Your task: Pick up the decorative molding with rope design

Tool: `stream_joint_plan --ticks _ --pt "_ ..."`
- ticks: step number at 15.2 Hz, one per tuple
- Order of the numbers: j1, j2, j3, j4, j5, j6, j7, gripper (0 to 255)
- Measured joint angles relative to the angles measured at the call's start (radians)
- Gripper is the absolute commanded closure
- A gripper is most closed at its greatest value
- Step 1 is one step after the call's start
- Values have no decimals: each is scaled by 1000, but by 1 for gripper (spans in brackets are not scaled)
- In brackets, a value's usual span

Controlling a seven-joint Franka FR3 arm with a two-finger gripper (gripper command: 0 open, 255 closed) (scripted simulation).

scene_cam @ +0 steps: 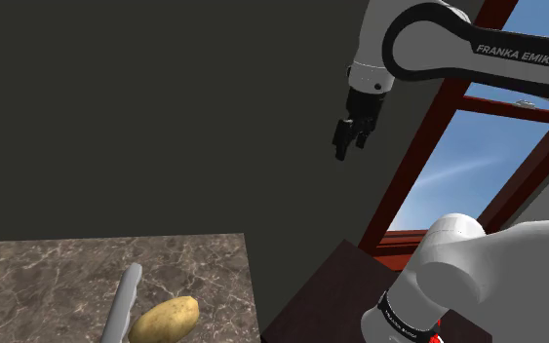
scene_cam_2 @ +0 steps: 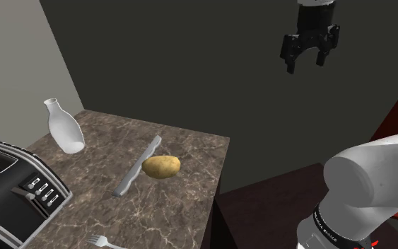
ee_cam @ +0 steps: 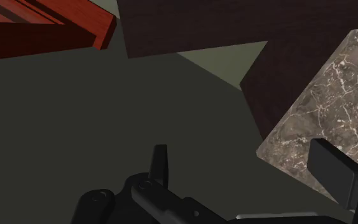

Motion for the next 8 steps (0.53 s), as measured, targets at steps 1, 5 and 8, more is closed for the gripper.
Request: stream_joint_plan --ticks 1,5,8 --pt "0 0 0 0 0 0 0 0" --pt "12 -14 39 -80 56 76 79 0" --pt "27 -25 78 -158 111 157 152 0"
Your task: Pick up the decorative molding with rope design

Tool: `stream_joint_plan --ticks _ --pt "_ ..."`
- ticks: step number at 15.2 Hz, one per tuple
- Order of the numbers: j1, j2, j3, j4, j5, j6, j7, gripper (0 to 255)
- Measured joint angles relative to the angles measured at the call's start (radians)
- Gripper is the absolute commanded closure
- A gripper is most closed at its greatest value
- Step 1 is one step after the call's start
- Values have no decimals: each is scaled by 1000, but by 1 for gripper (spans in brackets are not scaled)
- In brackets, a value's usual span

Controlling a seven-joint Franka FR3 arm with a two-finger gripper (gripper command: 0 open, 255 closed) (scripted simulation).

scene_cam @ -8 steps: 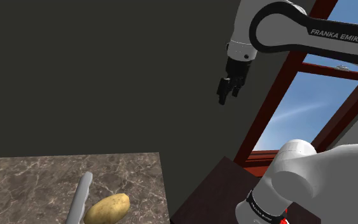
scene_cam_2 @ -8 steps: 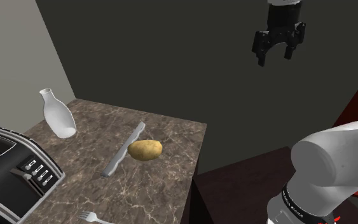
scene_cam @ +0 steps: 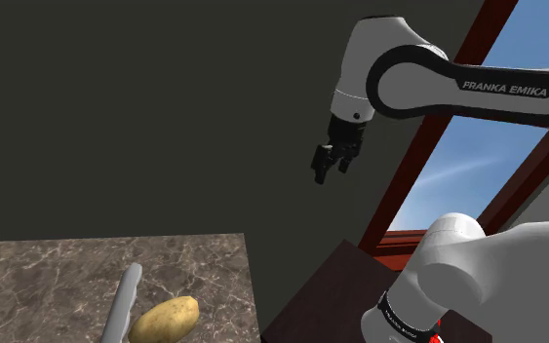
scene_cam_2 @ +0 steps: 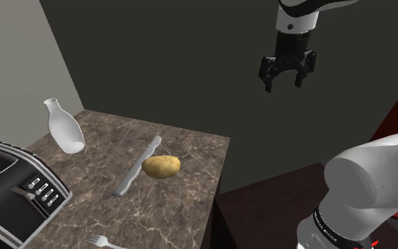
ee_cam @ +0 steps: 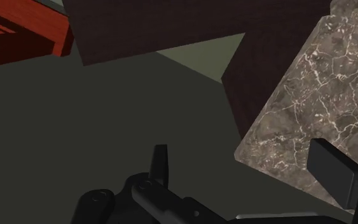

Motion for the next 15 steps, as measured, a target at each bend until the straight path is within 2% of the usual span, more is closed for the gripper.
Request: stream_joint_plan --ticks 9,15 --pt "53 97 147 -146 167 304 220 0" --pt "73 252 258 -166 252 534 359 0"
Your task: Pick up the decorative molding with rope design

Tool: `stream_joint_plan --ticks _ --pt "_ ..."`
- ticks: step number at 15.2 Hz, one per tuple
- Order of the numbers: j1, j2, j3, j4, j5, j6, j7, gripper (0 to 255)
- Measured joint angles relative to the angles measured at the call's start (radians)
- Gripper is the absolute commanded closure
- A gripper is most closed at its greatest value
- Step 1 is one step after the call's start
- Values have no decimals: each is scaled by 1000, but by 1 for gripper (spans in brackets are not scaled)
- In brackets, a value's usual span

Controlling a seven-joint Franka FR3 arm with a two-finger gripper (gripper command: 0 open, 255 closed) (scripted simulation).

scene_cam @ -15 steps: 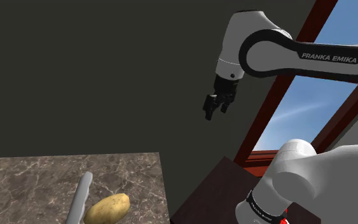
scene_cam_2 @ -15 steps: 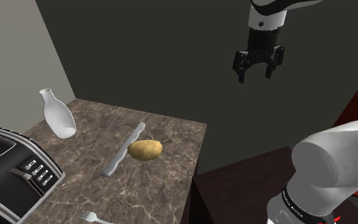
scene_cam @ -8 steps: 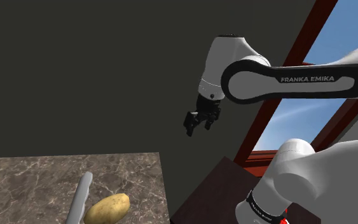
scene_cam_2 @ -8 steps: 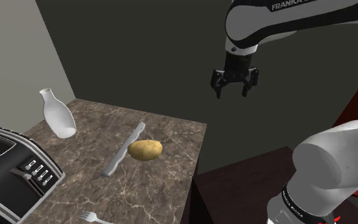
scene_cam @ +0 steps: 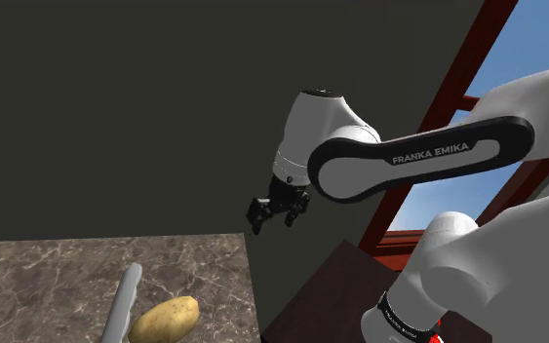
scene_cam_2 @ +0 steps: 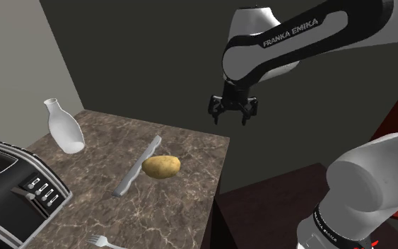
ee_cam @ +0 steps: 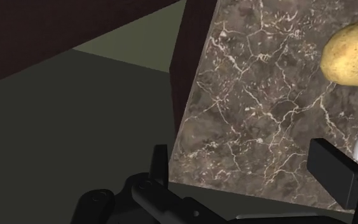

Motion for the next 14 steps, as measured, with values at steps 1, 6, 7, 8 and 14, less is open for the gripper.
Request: stream_joint_plan --ticks 1,6,7,8,14 --pt "1 33 20 1 10 41 24 0" --pt "-25 237 132 47 15 252 163 0" --pt "-34 274 149 58 6 287 189 0" --pt "-41 312 174 66 -6 327 226 0" --pt "-121 597 284 187 -277 523 552 0"
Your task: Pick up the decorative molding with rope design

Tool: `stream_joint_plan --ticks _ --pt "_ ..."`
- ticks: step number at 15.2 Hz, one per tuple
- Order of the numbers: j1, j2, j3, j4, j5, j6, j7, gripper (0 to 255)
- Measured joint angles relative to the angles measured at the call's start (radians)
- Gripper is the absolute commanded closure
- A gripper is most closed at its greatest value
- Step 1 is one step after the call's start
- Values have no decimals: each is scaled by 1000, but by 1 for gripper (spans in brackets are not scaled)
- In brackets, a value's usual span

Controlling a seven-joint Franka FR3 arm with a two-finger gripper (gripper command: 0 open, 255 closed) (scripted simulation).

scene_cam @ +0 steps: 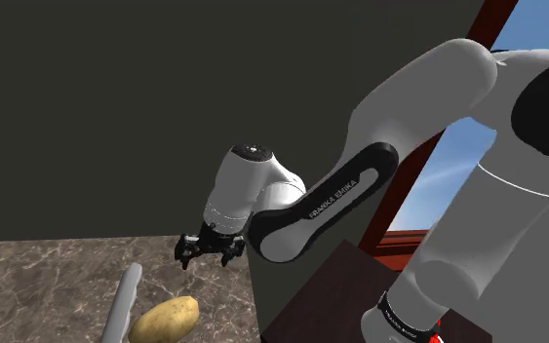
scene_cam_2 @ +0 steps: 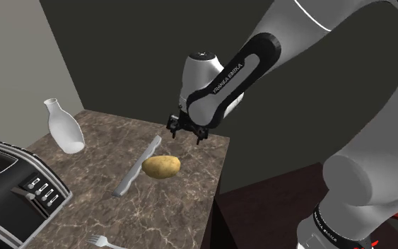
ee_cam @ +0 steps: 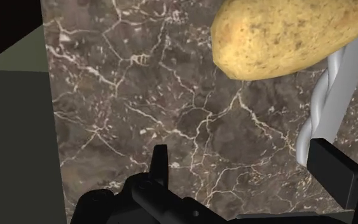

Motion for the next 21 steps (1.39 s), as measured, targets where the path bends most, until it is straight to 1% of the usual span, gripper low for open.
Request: stream_joint_plan --ticks 1,3,5,6,8,10,12,14,17,21 --pt "4 54 -3 31 -84 21 82 0" --pt "37 144 -40 90 -229 50 224 0" --pt "100 225 -99 151 -350 75 351 0" --pt "144 277 -140 195 -411 84 415 0" --pt "210 343 -203 253 -487 108 506 0" --pt "272 417 -251 348 -530 103 571 0" --pt "333 481 -303 418 -572 119 638 0" --pt "382 551 -339 507 -593 117 683 0" --pt "415 599 -373 549 -616 136 715 0" --pt "445 642 -412 565 -645 170 746 0"
